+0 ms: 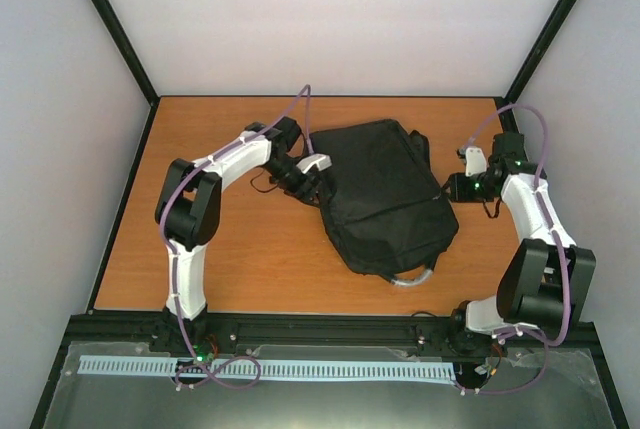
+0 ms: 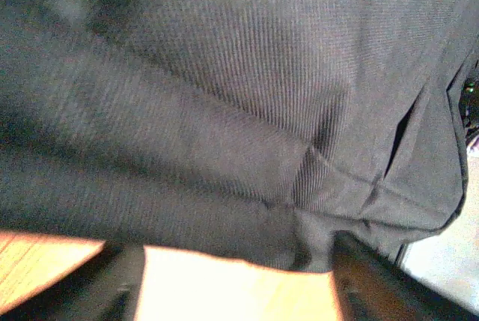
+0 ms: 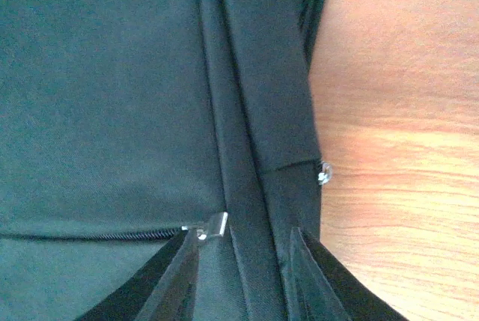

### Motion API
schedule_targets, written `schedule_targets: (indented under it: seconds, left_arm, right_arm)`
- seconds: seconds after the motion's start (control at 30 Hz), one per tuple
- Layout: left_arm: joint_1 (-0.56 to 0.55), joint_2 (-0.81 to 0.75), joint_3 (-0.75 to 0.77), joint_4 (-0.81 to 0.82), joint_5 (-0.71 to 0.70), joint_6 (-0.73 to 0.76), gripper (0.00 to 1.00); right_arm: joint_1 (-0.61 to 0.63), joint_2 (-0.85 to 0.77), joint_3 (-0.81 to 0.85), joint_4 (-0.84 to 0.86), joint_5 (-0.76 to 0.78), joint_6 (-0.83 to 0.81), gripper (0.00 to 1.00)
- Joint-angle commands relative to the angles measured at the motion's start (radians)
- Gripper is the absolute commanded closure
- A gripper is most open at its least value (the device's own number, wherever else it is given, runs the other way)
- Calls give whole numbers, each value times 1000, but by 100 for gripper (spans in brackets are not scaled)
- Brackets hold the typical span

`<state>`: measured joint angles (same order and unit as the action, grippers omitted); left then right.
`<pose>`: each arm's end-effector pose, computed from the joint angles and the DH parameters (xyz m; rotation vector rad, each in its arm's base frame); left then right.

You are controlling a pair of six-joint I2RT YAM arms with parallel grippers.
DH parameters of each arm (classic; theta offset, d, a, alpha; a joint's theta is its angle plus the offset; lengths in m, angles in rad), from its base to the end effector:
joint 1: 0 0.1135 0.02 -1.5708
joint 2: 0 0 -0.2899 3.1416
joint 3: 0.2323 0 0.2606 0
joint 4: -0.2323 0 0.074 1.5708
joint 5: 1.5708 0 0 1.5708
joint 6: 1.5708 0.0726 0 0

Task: Pack the student bag
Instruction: Zip the student bag at the center of the board, then reset both arms

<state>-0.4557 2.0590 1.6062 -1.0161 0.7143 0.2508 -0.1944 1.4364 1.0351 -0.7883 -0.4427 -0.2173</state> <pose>0.3592 -0.2290 0.1844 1.0615 2.7184 -1.0983 0.2905 -0.0255 0.2274 -0.1450 2.6409 0.4779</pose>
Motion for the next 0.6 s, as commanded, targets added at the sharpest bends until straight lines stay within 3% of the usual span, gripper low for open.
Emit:
schedule_targets:
  seconds: [0.0, 0.13, 0.27, 0.3, 0.37, 0.57]
  left_arm:
    - [22, -100, 4, -69, -62, 54, 1]
    - [57, -187, -50, -55, -114, 8, 0]
    - [128, -282, -102, 4, -214, -43, 0]
    - [150, -308, -113, 24, -245, -58, 0]
    - [191, -353, -132, 81, -312, -102, 0]
    - [328, -442, -137, 251, -461, -309, 0]
  right_arm:
    - [-13, -60, 88, -37, 15, -47, 60]
    - [-14, -59, 157, -17, -85, -49, 52]
    - [-12, -23, 256, 24, -102, -29, 35]
    - [-12, -12, 281, 32, -94, -27, 27]
    - [-9, 3, 324, 48, -78, -28, 2]
    - [72, -10, 391, 41, -46, -95, 0]
